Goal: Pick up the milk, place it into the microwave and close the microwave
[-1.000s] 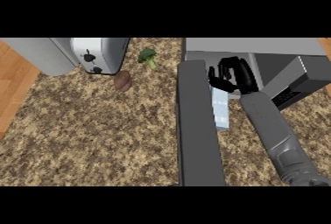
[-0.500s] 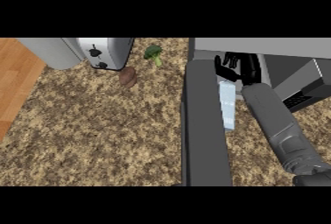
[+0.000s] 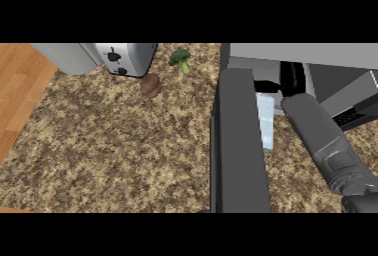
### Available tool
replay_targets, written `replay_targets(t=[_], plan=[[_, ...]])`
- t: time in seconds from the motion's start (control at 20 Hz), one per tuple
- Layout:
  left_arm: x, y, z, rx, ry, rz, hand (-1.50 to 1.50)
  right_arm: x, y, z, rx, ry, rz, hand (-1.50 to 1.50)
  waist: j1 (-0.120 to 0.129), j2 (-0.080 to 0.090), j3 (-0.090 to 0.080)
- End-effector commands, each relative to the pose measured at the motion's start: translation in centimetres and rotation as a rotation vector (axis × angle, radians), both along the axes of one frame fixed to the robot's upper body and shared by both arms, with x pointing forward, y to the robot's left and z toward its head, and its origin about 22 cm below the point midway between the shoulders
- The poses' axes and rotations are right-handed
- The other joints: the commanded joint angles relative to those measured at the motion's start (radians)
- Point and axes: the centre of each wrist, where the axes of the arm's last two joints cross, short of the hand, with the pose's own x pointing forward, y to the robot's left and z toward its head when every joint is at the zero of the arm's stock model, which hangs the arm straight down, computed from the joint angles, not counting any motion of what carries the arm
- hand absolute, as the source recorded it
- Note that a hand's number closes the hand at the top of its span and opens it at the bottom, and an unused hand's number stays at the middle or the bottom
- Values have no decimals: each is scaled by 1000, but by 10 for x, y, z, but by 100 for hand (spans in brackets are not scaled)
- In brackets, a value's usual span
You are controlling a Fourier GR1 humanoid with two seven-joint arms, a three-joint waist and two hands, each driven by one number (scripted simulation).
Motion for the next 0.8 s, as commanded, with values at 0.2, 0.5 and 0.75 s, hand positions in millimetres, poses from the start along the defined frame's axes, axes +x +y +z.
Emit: replay_targets(t=[0.2, 0.5, 0.75], plan=[[13, 3, 1, 29, -3, -55, -150, -2, -1, -5, 55, 38, 70, -150, 8, 2, 2], [23, -12, -4, 4, 10, -98, -150, 0, 9, -3, 160, 38, 182, -150, -18, -10, 1], [22, -34, -10, -17, 6, -126, -150, -17, 3, -32, 236, 30, 234, -150, -37, -22, 0]])
